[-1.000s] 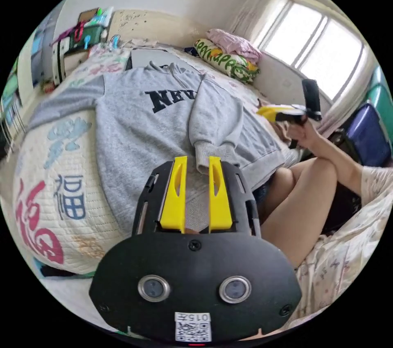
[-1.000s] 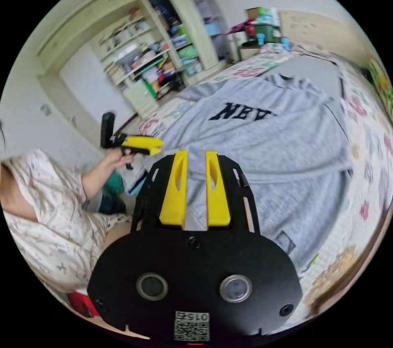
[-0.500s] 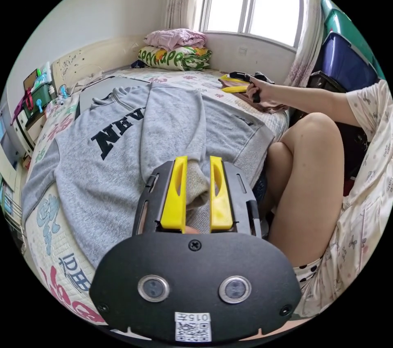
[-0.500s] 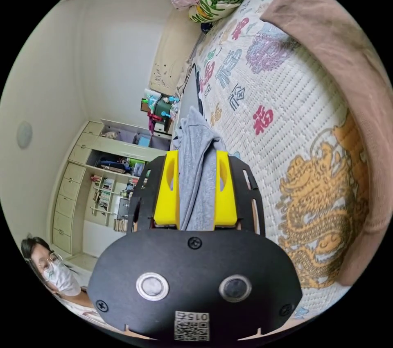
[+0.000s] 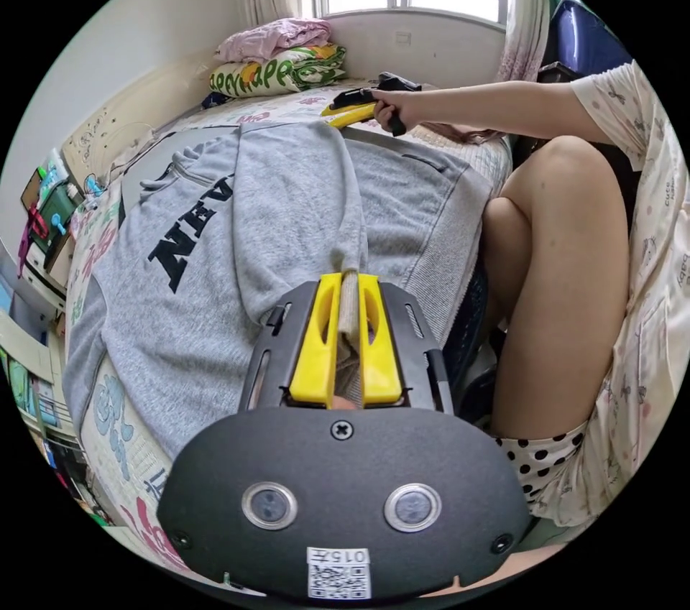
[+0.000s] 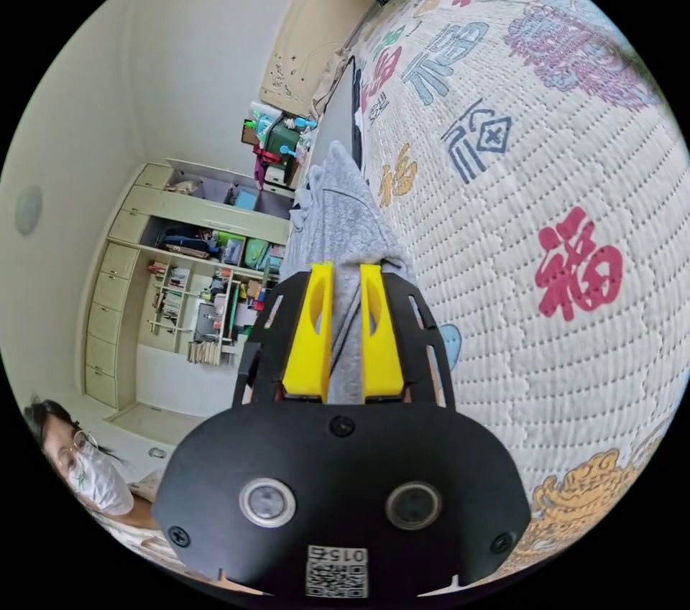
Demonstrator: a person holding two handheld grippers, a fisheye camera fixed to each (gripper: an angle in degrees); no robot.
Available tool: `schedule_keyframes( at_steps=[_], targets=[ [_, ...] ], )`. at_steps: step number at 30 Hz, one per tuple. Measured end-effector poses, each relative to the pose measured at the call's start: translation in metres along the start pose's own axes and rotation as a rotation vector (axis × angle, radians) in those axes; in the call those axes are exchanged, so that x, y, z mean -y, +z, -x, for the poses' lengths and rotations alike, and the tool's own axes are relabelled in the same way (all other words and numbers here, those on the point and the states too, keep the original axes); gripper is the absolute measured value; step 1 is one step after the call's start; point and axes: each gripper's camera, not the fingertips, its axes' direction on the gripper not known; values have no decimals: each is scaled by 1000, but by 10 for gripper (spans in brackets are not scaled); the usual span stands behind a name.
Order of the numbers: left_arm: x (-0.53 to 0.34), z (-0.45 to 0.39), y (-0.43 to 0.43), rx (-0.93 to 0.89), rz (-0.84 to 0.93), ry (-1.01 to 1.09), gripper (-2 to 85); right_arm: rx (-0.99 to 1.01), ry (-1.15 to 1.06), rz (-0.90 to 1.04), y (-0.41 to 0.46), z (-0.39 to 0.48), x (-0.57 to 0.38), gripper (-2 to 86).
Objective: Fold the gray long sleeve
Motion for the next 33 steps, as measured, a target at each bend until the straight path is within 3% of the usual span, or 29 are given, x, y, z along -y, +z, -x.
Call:
schedule_keyframes(
  at_steps=[4,13,17,21,23,27,30,33],
  targets=[
    [0,-10,-5,-41,18,49,22,-218,-67,24,23,-2,-6,8],
    [20,-3,-4,-109,82,-88,25,-650,-348,47,114,-13,-62,1],
    [33,-21,-9,-36,98,-82,40,-601,-352,36,112,-54,-95,15],
    [42,-17,-38,-113,26,-155,81,-623,-408,-72,83,-86,-163,40],
    [42,-11,-65,-123,-88,-195,87,-593,-522,-166,69,-86,-206,43],
    [49,18,-110,-8,-181,-386,88,-530,-1099,-200,75,-65,-321,40],
    [54,39,-121,39,-221,-540,89,-414,-1395,-107,98,-63,-395,44],
    [56,53,-111,-17,-205,-664,91,-218,-1538,244,131,-70,-449,96]
  ],
)
